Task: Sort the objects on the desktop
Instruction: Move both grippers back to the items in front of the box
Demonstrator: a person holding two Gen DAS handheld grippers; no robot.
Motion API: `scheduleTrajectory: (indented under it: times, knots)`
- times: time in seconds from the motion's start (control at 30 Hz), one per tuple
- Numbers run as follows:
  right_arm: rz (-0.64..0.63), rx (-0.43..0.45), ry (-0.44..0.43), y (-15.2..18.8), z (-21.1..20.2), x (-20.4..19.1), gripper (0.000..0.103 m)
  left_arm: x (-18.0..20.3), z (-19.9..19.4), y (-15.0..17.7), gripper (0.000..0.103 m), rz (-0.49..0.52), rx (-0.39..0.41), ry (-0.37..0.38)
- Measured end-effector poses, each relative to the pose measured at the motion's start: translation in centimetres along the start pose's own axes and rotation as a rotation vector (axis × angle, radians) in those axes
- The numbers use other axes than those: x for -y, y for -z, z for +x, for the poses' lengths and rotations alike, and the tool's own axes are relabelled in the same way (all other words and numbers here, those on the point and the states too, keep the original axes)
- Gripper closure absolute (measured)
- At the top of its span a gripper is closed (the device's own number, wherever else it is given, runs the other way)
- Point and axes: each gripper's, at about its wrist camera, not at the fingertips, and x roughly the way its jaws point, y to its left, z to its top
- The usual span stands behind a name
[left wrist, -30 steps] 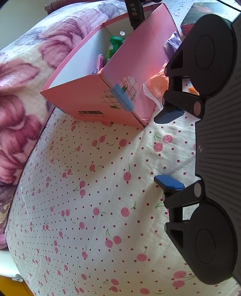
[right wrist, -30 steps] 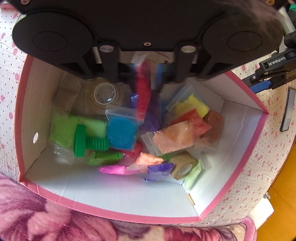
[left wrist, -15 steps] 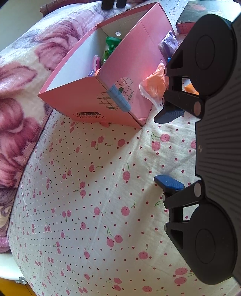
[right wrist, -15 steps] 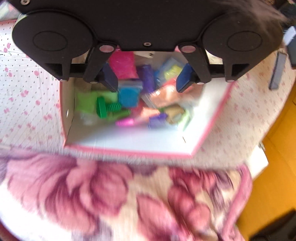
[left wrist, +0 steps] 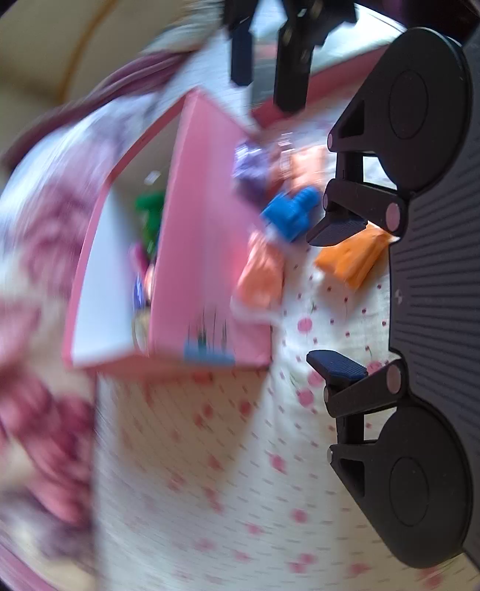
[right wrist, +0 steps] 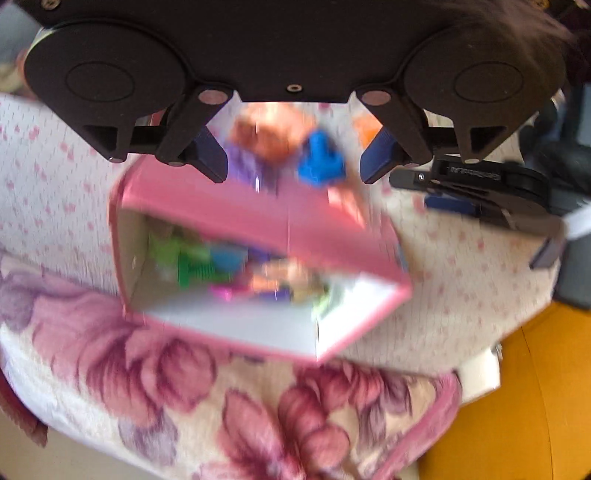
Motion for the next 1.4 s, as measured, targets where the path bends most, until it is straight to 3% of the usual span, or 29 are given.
scheduleTrajectory:
  times: [0.2, 0.53, 0.7, 0.83, 1.0, 1.07, 1.13, 1.17, 1.2, 1.23, 1.4]
  knots:
    - [0.113, -0.029, 0.013, 2.6, 1.5, 1.8, 0.024, 1.4, 1.0, 0.6, 0.042, 0.130, -0.007, 0.039]
    - [0.136, -0.098, 0.030, 3.5, 4.9, 1.0, 0.024, 3.8, 3.1, 1.6, 0.042, 0.286, -0.039, 0.054]
    - [0.176, -0.104, 0.043, 3.9, 6.1, 0.8, 0.024, 4.0, 3.6, 1.9, 0.042, 0.293, -0.035, 0.054]
    - [0.164, -0.090, 0.062, 4.0, 6.7, 0.4, 0.024, 2.8, 3.4, 1.5, 0.042, 0.206, -0.051, 0.090]
    - [0.122, -0.097, 0.051, 4.4, 6.0, 0.5, 0.054, 0.7, 2.5, 1.1, 0.051, 0.090, -0.074, 0.139]
    - [0.114, -0.112, 0.047, 4.5, 5.6, 0.6, 0.058, 0.6, 2.3, 1.1, 0.051, 0.107, -0.083, 0.142]
    - [0.113, -0.129, 0.046, 4.6, 5.3, 0.7, 0.058, 0.9, 2.1, 1.1, 0.050, 0.133, -0.076, 0.127]
    - [0.115, -0.132, 0.048, 4.5, 5.3, 0.6, 0.053, 1.2, 2.0, 1.1, 0.047, 0.154, -0.066, 0.115]
    - [0.115, -0.119, 0.055, 4.5, 5.2, 0.5, 0.040, 1.5, 2.0, 1.1, 0.040, 0.178, -0.054, 0.099]
    - [0.102, -0.095, 0.064, 4.4, 5.1, 0.2, 0.037, 1.8, 2.0, 1.1, 0.039, 0.199, -0.044, 0.084]
    - [-0.001, -0.080, 0.085, 4.0, 7.1, -0.5, 0.029, 2.1, 2.3, 1.2, 0.039, 0.215, -0.048, 0.083]
